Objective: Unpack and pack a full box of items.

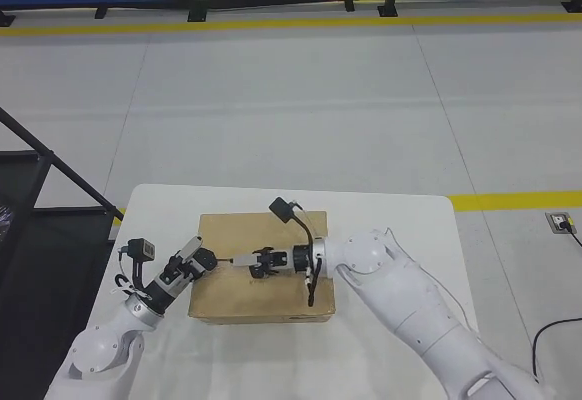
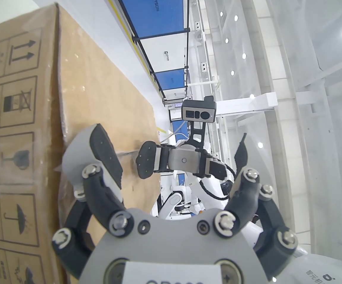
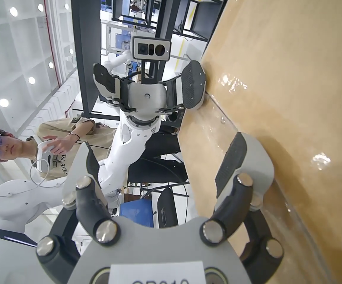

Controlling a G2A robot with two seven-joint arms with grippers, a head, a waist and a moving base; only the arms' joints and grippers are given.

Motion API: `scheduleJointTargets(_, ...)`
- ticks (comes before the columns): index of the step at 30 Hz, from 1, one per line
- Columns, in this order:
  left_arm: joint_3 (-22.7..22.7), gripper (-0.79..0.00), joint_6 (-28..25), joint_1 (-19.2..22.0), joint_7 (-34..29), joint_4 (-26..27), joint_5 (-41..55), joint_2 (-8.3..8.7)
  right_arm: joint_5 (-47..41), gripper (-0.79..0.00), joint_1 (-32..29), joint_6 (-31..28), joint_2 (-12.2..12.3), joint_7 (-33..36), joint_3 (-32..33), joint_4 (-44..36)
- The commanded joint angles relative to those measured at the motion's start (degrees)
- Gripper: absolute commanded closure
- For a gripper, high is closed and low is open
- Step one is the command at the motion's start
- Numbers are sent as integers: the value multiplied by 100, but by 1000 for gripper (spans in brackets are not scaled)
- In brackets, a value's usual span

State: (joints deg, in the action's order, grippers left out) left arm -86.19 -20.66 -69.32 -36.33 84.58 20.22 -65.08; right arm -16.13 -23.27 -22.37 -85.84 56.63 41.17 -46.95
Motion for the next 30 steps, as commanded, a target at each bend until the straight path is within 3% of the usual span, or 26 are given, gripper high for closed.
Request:
scheduleJointTargets(1, -1, -785, -6, -4, -2, 2, 2, 1, -25, -785, 35, 20, -34, 71, -24, 72)
scheduleJointTargets(21, 41, -785, -29, 19, -43, -76, 91, 2, -405, -785, 173, -172, -568, -504, -305, 744)
scheduleJointTargets(30, 10, -785, -50, 22, -68, -108, 154, 8, -258, -785, 420, -77, -714, 55, -409, 1123)
